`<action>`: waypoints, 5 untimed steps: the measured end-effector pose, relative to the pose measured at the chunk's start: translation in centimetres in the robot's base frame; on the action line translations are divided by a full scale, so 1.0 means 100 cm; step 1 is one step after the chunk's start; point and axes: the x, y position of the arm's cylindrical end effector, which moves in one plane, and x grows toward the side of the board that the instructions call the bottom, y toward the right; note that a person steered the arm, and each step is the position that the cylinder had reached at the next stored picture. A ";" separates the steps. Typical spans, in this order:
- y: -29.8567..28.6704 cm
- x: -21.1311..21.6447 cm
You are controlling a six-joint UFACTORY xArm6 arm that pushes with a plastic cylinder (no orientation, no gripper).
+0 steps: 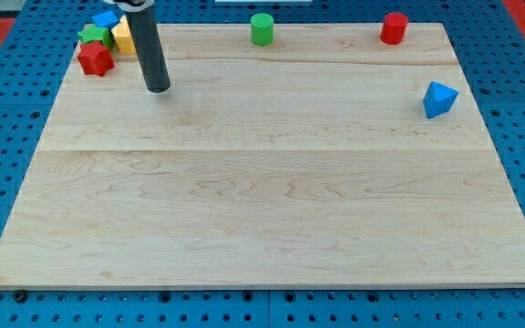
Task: Move robot arm towards red circle
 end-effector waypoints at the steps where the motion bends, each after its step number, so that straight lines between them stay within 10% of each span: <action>1: 0.006 -0.001; 5: 0.090 -0.036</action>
